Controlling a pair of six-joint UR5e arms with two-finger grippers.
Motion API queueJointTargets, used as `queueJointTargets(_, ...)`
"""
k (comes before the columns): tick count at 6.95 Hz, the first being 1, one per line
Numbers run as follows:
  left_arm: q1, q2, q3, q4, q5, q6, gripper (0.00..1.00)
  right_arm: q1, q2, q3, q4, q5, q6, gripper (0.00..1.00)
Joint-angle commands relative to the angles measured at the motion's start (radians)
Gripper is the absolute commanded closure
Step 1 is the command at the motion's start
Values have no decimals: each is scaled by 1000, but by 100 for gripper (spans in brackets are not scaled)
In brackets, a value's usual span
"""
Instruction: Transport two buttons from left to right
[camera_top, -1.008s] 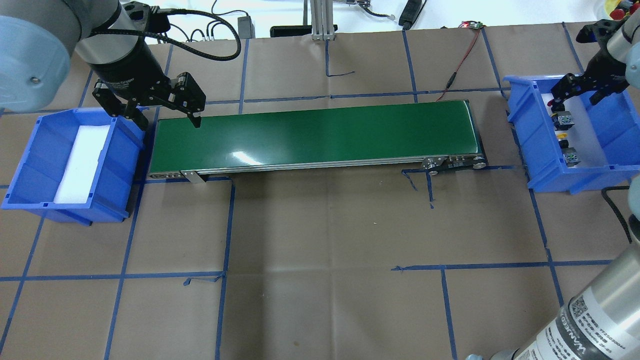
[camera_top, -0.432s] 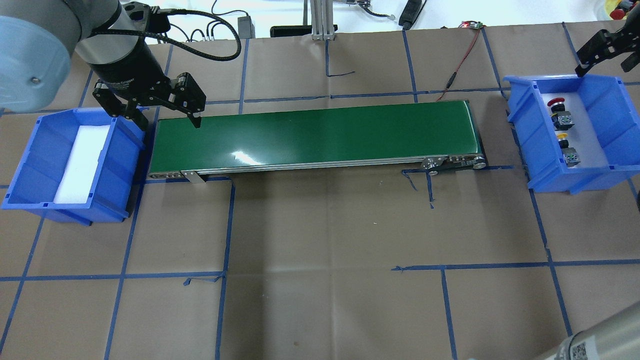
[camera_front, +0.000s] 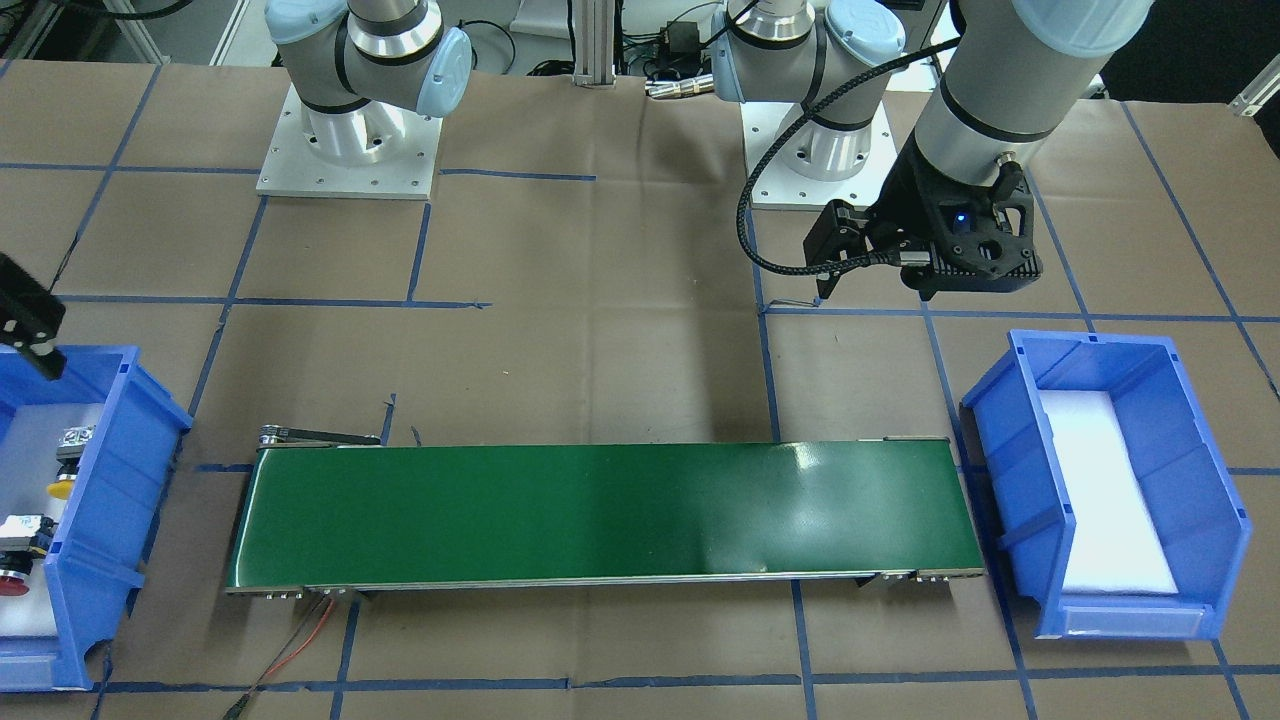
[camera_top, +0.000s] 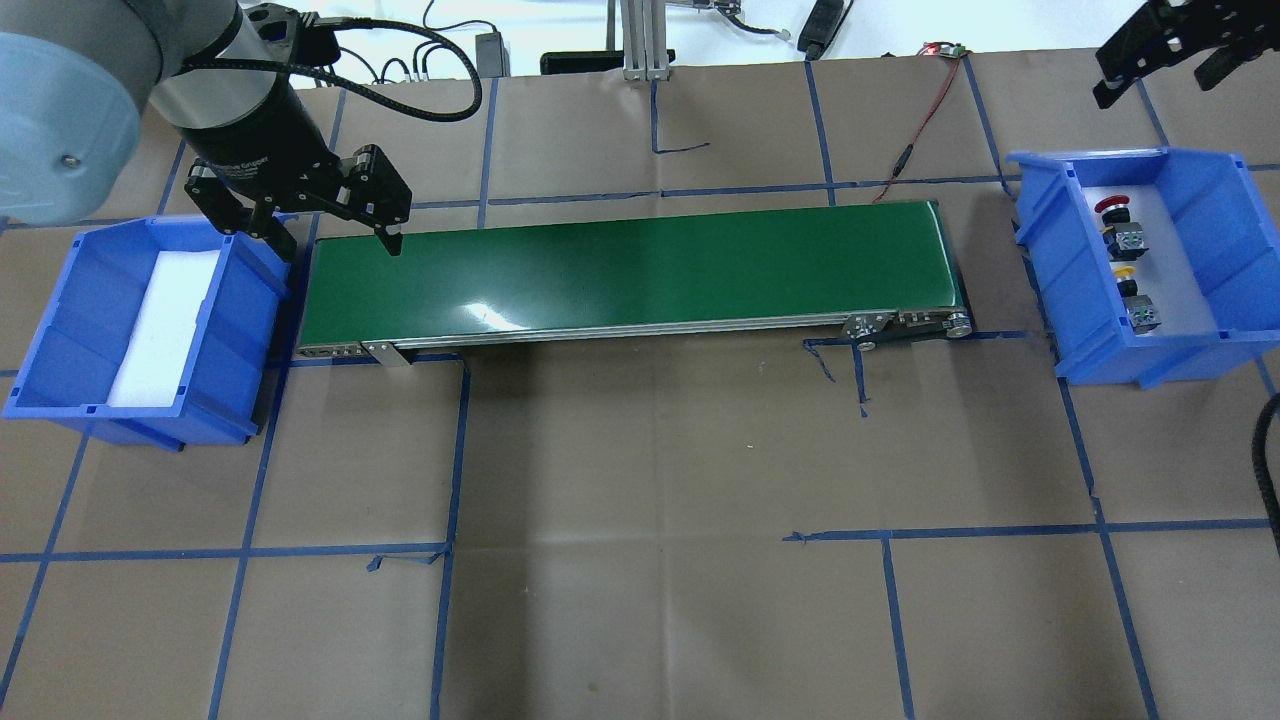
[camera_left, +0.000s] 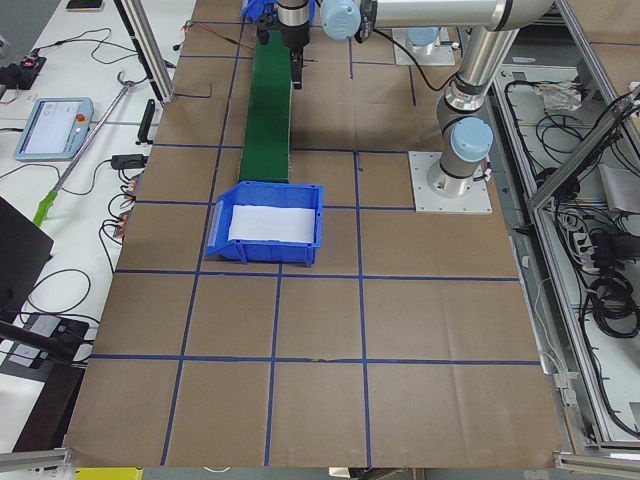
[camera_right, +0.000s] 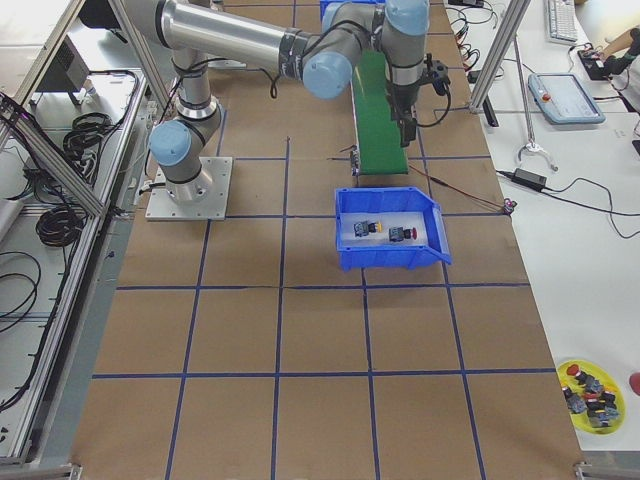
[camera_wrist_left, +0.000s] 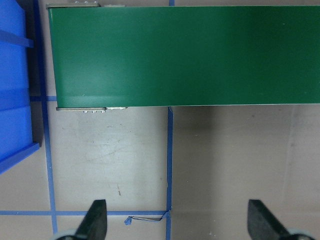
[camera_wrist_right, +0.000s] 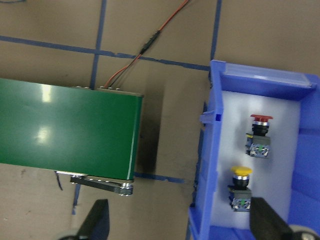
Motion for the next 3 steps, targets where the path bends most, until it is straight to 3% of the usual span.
queueJointTargets(1,0,0,1,0,0,0,0,180,-111,139,13,-35,332,0)
queueJointTargets(3,0,0,1,0,0,0,0,327,-118,161,10,-38,451,0)
